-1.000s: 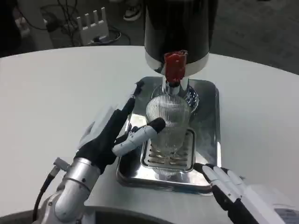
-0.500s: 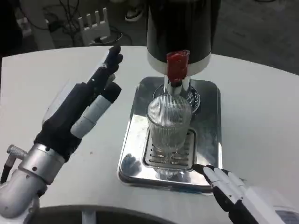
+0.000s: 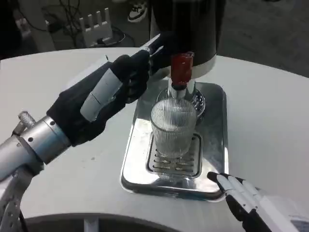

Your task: Grasp the cup under the faucet to collect the drink, then remove the cup.

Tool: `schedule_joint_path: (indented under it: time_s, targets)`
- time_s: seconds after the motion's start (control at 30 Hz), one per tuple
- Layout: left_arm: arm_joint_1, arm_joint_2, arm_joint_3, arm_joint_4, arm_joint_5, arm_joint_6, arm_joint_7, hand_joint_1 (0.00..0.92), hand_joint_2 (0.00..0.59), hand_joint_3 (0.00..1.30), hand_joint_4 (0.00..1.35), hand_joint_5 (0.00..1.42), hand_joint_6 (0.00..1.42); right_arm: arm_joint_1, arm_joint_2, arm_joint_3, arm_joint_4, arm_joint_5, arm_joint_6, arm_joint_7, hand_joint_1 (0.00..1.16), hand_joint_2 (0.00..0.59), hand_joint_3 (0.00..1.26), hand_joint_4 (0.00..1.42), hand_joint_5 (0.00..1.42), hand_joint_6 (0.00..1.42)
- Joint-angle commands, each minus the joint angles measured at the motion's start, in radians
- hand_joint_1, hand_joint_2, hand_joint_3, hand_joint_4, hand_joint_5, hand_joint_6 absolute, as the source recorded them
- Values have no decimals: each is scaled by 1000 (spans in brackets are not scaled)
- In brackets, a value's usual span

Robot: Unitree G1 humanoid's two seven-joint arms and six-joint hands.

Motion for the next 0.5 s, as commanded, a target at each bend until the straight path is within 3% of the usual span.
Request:
schedule_joint_path:
  time_s: [0.03, 0.5]
  targets:
    - [-21, 16, 23, -19, -8, 17, -16, 0, 0, 0, 0, 0, 0, 10, 1, 0, -1, 7, -2, -14, 442, 446, 34, 0, 0, 0]
    - [-92, 2, 17, 36, 28, -2, -11, 0, 0, 0, 0, 0, 0, 15, -1, -4, -5, 9, -1, -13, 442, 446, 34, 0, 0, 0]
